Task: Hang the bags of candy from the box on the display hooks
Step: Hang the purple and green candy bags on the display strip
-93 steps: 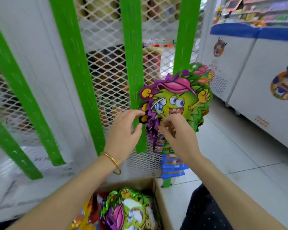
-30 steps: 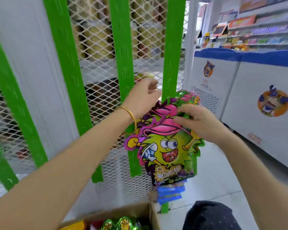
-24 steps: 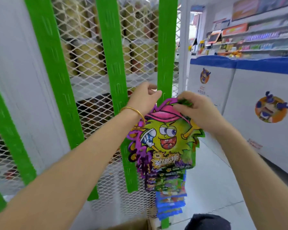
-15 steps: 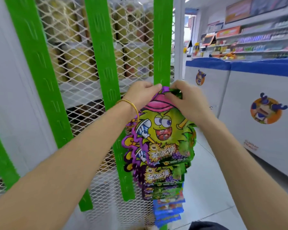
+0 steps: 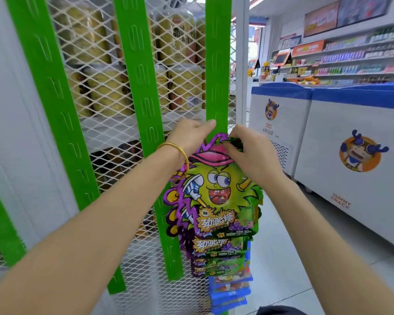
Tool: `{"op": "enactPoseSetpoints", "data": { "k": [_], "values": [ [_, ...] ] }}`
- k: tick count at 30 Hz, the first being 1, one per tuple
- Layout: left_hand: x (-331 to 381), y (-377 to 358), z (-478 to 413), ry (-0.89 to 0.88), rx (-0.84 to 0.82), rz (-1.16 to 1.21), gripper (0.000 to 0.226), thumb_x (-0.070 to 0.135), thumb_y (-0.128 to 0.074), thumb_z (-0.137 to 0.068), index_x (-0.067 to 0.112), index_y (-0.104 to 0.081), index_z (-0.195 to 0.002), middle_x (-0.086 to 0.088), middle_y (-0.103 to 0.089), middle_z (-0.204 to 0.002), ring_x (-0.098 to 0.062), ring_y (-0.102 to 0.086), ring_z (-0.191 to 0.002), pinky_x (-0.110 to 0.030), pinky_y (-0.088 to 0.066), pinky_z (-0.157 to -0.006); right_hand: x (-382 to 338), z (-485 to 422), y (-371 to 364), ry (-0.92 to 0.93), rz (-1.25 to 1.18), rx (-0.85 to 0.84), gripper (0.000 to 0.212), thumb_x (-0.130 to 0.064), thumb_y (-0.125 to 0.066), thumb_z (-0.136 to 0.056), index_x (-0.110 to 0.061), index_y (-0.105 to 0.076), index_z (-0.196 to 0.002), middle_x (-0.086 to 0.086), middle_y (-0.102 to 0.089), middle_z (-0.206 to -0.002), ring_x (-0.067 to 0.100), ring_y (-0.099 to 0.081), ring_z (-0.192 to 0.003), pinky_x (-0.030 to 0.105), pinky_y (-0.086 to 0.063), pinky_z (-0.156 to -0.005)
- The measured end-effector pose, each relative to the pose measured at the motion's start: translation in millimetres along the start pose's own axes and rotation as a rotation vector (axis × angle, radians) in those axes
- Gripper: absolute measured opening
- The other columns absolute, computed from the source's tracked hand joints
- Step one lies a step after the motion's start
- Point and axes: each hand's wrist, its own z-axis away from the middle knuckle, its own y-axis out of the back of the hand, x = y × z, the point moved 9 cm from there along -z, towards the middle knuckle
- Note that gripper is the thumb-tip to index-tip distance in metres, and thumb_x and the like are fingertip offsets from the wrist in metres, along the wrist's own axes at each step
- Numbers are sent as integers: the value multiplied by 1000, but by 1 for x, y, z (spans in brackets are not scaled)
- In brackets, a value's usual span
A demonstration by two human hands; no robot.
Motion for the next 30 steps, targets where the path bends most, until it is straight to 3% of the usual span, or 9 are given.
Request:
{"op": "enactPoseSetpoints", "data": {
  "k": [3, 8, 12, 15, 17, 21, 24, 27, 30],
  "values": [
    [-6, 0, 3, -12, -11, -53, 38, 40, -47, -94, 12, -51, -69, -9, -40, -61, -15, -38, -52, -14, -31, -46, 4, 5, -9, -12, 16, -62, 19, -32, -56, -90, -14, -54, -93, -2, -57, -84, 22, -55, -80, 36, -46, -67],
    [-13, -3, 22, -69, -14, -82, 30, 19, -55, -91, 13, -56, -120, -1, -63, -109, -12, -59, -101, -21, -44, -86, 13, 12, -11, -107, -48, -47, 23, -32, -62, -87, -14, -50, -96, -1, -54, -90, 19, -51, -80, 33, -40, -66],
    [-15, 11, 58, -228, 155, -231, 37, 13, -55, -90, 17, -49, -126, 7, -56, -114, -6, -52, -104, -22, -44, -96, 0, 33, 16, -47, 6, 264, 31, -25, -71, -80, -10, -53, -101, 3, -51, -100, 24, -53, -89, 39, -46, -78],
    [-35, 23, 105, -318, 285, -290, 35, 14, -55, -89, 19, -51, -124, 12, -51, -114, -1, -44, -110, -14, -31, -101, -24, 72, 1, 16, -107, 291, 20, -17, -70, -80, -13, -55, -92, -9, -44, -89, 13, -50, -77, 22, -39, -68],
    [-64, 27, 138, -333, 329, -326, 34, 11, -57, -87, 18, -55, -120, 8, -55, -115, -2, -43, -111, -8, -25, -100, -39, 107, -43, 33, -218, 107, 17, -14, -68, -81, -15, -54, -91, -11, -43, -85, 5, -44, -69, 22, -36, -60],
    [-150, 29, 197, -238, 278, -346, 31, 10, -51, -81, 13, -59, -111, 0, -58, -109, -12, -47, -105, -21, -32, -95, -60, 201, -169, 43, -320, -411, 17, -14, -66, -82, -14, -58, -97, -10, -48, -85, 0, -42, -72, 26, -37, -65],
    [-227, 28, 241, -73, 191, -337, 31, 13, -48, -82, 11, -60, -110, -4, -59, -110, -16, -50, -105, -28, -38, -94, -66, 281, -260, 31, -297, -840, 17, -19, -65, -84, -13, -58, -99, -3, -55, -85, 15, -51, -78, 27, -33, -66],
    [-301, 24, 284, 118, 103, -332, 32, 10, -48, -81, 16, -61, -109, -1, -59, -108, -21, -54, -105, -39, -45, -94, -61, 362, -332, 63, -171, -1208, 35, -25, -64, -86, -12, -56, -116, 8, -61, -110, 26, -57, -103, 31, -42, -82],
    [-342, 14, 302, 251, -10, -390, 29, 8, -52, -85, 14, -61, -111, -3, -59, -108, -23, -53, -107, -33, -40, -97, -60, 415, -374, 180, -51, -1396, 62, -27, -63, -87, -17, -36, -141, 8, -40, -142, 27, -41, -129, 37, -36, -105]
  ]
}}
